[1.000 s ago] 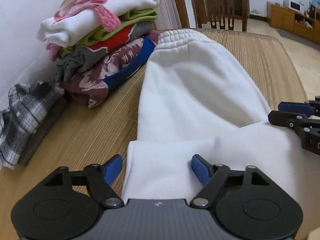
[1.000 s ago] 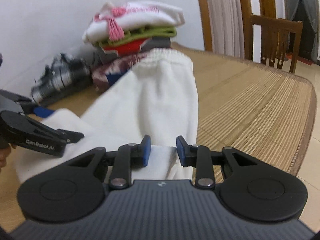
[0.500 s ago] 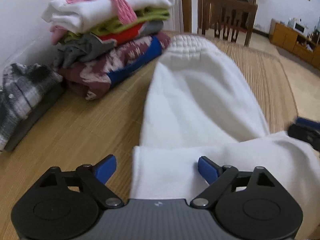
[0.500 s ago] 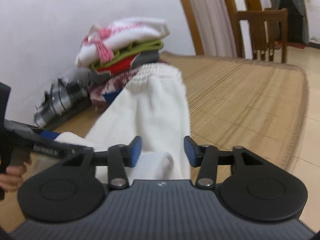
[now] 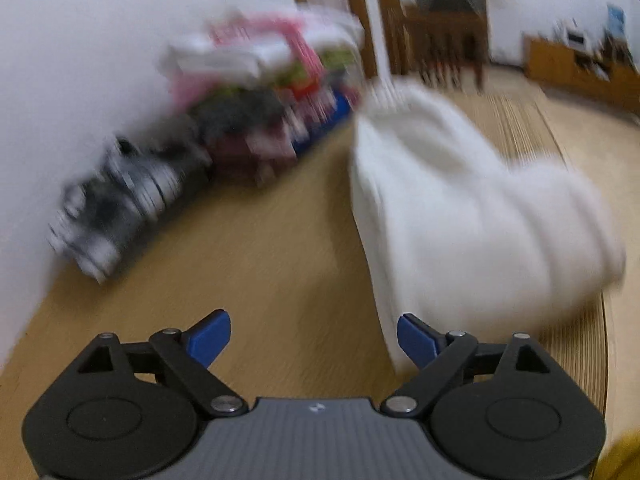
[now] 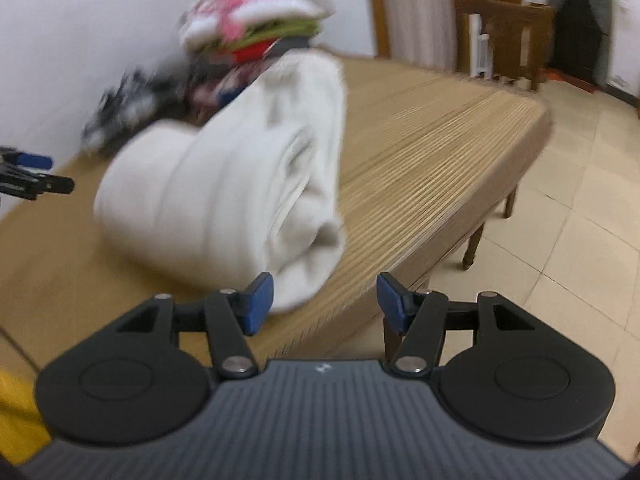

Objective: Fold clothes

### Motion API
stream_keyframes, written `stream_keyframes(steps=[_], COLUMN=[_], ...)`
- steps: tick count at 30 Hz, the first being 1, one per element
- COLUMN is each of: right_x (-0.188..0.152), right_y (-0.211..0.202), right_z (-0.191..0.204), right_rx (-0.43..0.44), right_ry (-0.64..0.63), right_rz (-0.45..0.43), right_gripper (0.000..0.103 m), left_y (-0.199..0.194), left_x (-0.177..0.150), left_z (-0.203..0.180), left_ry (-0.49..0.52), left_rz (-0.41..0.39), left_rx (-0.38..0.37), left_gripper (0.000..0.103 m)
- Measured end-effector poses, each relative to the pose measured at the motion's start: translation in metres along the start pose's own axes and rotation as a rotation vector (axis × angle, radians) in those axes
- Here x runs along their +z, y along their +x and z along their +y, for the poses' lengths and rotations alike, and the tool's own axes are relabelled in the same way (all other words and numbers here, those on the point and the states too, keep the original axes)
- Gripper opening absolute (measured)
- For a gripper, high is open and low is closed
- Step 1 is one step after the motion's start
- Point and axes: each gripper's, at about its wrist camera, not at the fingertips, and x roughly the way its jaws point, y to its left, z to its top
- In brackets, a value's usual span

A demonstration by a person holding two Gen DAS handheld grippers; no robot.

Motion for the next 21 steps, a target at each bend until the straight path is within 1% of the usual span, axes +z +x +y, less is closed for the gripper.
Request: stream_keyframes(steps=[2,5,6,9,10,13,14,16,18,20,21], right_x=[-0.006,-0.010,-0.009,-0.011,-0.013,-0.014,-0.012,-0.009,-0.005,0.001,0.004], right_y=[0.011,0.028,0.033,0.042,0.048,0.074,0.081,0.078,0.064,0.042,0.026], right_z=[0.011,0.025,0.031,0.047,0.051,0.058,0.060,0.065,0.066,0.066,0.065], right_rx=[0.001,-0.001,0.008,0.037,0.032,0.006,0.003,-0.005,0.006,0.017,0.033], right_ry=[-0.055,-0.120,-0.141,-0.200,-0.220,-0.260,-0.258,-0.269,-0.274,-0.271,-0.273], right_rz=[0.014,0.024,0.025,0.001,-0.004,-0.002,0.001,-0.003,-0.013,-0.020,-0.019], right_gripper=[0.060,0.060,0.060,0.060,0.060,0.061,0.060,0.053,0.043,0.041,0.041], left_y=[0.019,0.047,0.053,0.066,0.069,0.078,0.079,0.062,0.045,0.027,0.012], left_x=[-0.016,-0.024,-0.023,-0.018,-0.016,-0.012,-0.011,-0.011,-0.012,-0.012,-0.014], left_z=[-0.007,-0.023,-0.029,-0.043,-0.048,-0.064,-0.068,-0.075,-0.081,-0.086,-0.087], left_ry=[-0.028,-0.035,-0.025,0.011,0.037,0.125,0.153,0.189,0.225,0.259,0.264], left_rz=[0.046,0.076,0.073,0.049,0.043,0.020,0.011,-0.020,-0.052,-0.081,-0.087], left_rx=[-0.078,-0.133,-0.150,-0.202,-0.212,-0.212,-0.212,-0.214,-0.215,-0.221,-0.244], left_gripper=[0.089,0.082,0.080,0.079,0.074,0.063,0.061,0.050,0.047,0.047,0.047])
